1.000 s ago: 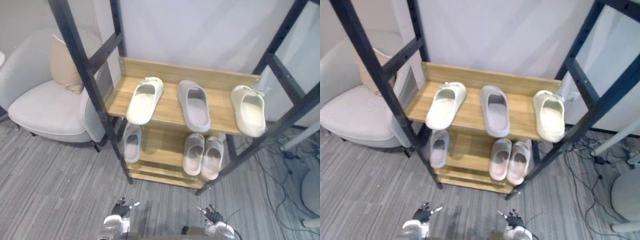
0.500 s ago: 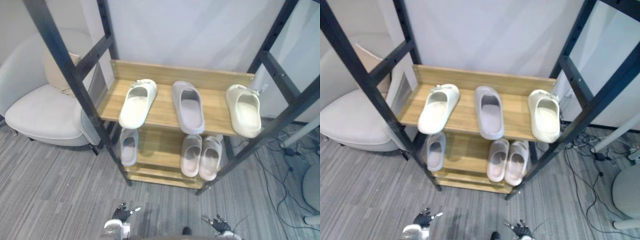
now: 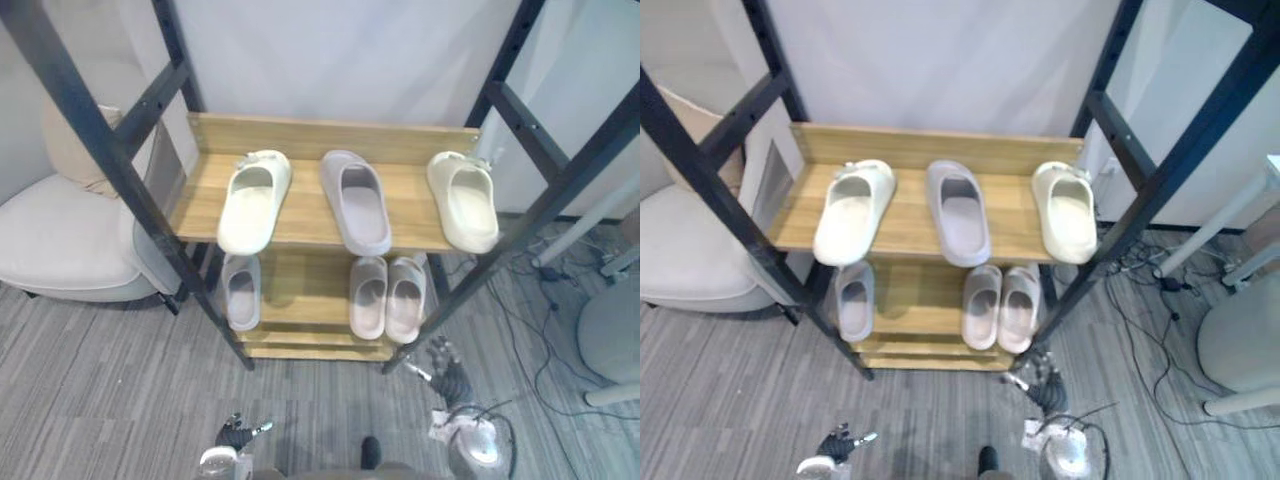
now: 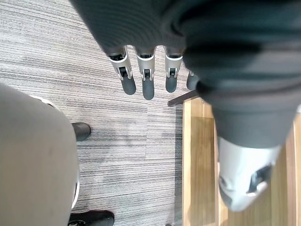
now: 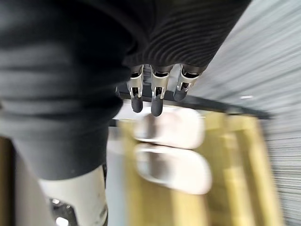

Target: Organize the slippers on the shoe rack

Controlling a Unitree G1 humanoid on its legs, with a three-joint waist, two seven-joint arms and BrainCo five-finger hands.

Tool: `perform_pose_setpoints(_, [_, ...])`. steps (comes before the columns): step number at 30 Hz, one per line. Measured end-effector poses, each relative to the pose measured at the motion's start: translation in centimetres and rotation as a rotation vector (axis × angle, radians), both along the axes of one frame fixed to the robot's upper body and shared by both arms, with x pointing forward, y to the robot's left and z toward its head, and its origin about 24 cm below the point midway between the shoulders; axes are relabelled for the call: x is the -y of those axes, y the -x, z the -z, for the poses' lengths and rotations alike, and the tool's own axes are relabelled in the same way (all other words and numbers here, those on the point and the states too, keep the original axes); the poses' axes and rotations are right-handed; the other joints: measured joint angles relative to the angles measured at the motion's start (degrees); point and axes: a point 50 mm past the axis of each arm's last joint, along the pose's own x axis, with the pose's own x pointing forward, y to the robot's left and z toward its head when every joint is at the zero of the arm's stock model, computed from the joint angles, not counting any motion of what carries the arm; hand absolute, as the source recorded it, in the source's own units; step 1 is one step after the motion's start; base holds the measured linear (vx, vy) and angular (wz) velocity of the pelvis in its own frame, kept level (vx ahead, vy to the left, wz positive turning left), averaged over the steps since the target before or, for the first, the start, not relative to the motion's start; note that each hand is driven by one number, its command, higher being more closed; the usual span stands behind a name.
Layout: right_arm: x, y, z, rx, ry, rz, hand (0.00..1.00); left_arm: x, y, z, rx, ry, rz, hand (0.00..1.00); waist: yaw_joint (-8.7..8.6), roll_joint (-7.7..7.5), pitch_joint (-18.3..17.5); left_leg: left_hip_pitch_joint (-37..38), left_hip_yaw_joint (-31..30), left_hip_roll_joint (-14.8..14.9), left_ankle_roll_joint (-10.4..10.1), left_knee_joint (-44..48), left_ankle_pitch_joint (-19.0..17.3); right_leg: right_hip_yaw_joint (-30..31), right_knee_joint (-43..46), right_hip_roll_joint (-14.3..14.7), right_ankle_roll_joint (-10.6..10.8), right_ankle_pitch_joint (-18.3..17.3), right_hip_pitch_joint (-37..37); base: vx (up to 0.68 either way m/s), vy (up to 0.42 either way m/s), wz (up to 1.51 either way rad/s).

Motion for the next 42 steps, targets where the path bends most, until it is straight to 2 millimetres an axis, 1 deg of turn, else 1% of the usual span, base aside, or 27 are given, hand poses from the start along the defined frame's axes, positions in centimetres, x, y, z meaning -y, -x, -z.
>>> perform_pose_setpoints(4, [-0.3,-0.9,-3.7,0.181,0.011,-0.013,0.00,-0.1,0.1,0.0,0.012,-0.002,0.000,0.00,-0.17,-0.07,-0.05,0.03,0.78,0.01,0.00,-0.01,0.00,0.95,-0.01,0.14,-0.06,0.38,-0.66,-0.04,-0.023,-0.11])
perform_pose_setpoints(7, [-0.1,-1.1,-5.3,0.259,0.041,0.003,0.00,-0.1,0.2,0.0,0.012,-0.002,0.001,0.00,-0.17,-0.05,-0.06,0.00,0.91,0.01,-0.03,0.01,-0.02,1.19,-0.01,0.18,-0.08,0.46,-0.90,-0.05,-0.029,-0.05])
perform_pose_setpoints(11, [0.3,-1.3,-7.1,0.338,0.064,0.018,0.00,-0.1,0.3,0.0,0.011,-0.004,0.012,0.00,-0.22,0.08,-0.15,-0.16,0.79,0.04,-0.08,0.08,-0.06,1.14,-0.01,0.20,-0.09,0.47,-0.97,-0.02,-0.023,0.00])
perform_pose_setpoints(12, [0.4,-1.3,-7.2,0.342,0.066,0.019,0.00,0.0,0.3,0.0,0.011,-0.004,0.013,0.00,-0.22,0.11,-0.17,-0.20,0.77,0.04,-0.08,0.09,-0.06,1.12,-0.01,0.20,-0.09,0.47,-0.97,-0.01,-0.025,0.03])
perform_pose_setpoints(15, [0.7,-1.6,-8.3,0.388,0.119,0.028,0.00,0.1,0.3,0.0,0.007,-0.004,0.029,0.00,-0.20,0.28,-0.54,-0.93,0.54,0.02,-0.07,0.29,-0.04,0.96,0.01,0.18,-0.08,0.53,-1.29,0.01,-0.015,0.02])
perform_pose_setpoints(18, [0.8,-2.5,-9.7,0.453,0.141,0.024,0.00,0.2,0.3,0.1,0.007,0.003,0.034,0.00,-0.20,0.67,-0.81,-0.93,-0.15,0.01,-0.06,0.31,-0.04,0.84,0.09,0.21,-0.08,0.52,-1.20,0.00,0.000,0.00])
perform_pose_setpoints(22, [0.7,-3.9,-11.3,0.530,0.195,0.014,0.00,0.3,0.4,0.1,0.005,0.012,0.047,0.00,-0.02,0.72,-0.83,-0.94,-0.71,0.02,-0.06,0.45,-0.04,0.54,0.12,0.19,-0.08,0.52,-0.88,-0.03,-0.028,0.05])
perform_pose_setpoints(27, [1.1,-5.1,-13.0,0.602,0.232,0.013,0.00,0.3,0.3,0.1,0.008,0.015,0.049,0.00,0.28,0.72,-0.84,-1.28,-1.68,-0.06,-0.04,0.53,-0.02,-0.37,0.20,0.04,-0.07,0.51,-0.75,-0.03,-0.025,0.08])
perform_pose_setpoints(29, [1.6,-5.9,-14.4,0.655,0.267,0.014,0.00,0.4,0.2,0.0,0.013,0.018,0.052,0.00,0.40,0.74,-0.83,-1.89,-2.23,-0.14,-0.01,0.84,-0.01,-0.87,0.36,-0.10,-0.07,0.51,-0.94,-0.01,-0.022,0.13])
perform_pose_setpoints(30, [1.6,-6.1,-14.6,0.664,0.272,0.012,0.00,0.4,0.2,0.0,0.014,0.019,0.052,0.00,0.43,0.74,-0.83,-1.90,-2.28,-0.14,-0.01,0.86,-0.01,-0.93,0.37,-0.10,-0.08,0.51,-0.91,-0.01,-0.018,0.08])
perform_pose_setpoints(32, [1.5,-6.8,-15.8,0.713,0.291,-0.004,0.00,0.4,0.1,0.0,0.017,0.019,0.052,0.00,0.56,0.73,-0.83,-2.00,-2.57,-0.14,0.01,0.87,0.01,-1.25,0.39,-0.10,-0.08,0.51,-0.85,-0.01,-0.020,0.05])
perform_pose_setpoints(34, [1.5,-7.3,-16.2,0.726,0.292,-0.007,0.00,0.4,0.0,-0.1,0.023,0.020,0.053,0.00,0.56,0.72,-0.82,-2.03,-2.86,-0.14,0.03,0.88,0.02,-1.59,0.40,-0.10,-0.08,0.51,-0.70,-0.01,-0.019,0.08])
perform_pose_setpoints(36, [1.7,-8.2,-16.0,0.713,0.300,-0.007,0.00,0.4,0.1,-0.1,0.022,0.020,0.053,0.00,0.62,0.55,-0.74,-2.17,-3.31,-0.19,0.11,0.91,0.07,-2.06,0.40,-0.17,-0.08,0.50,-0.57,-0.02,-0.022,0.11])
perform_pose_setpoints(39, [2.1,-9.8,-16.0,0.685,0.315,0.003,0.00,0.3,-0.1,-0.2,0.031,0.019,0.054,0.00,0.83,0.21,-0.50,-2.81,-3.70,-0.30,0.23,1.16,0.16,-2.22,0.41,-0.31,-0.09,0.51,-0.90,-0.03,-0.018,0.07])
perform_pose_setpoints(42, [2.5,-11.3,-16.5,0.675,0.334,0.010,0.00,0.3,-0.3,-0.2,0.038,0.018,0.055,0.00,1.16,-0.10,-0.14,-2.86,-3.81,-0.32,0.24,1.16,0.17,-2.27,0.41,-0.31,-0.09,0.51,-0.90,0.00,0.000,0.00])
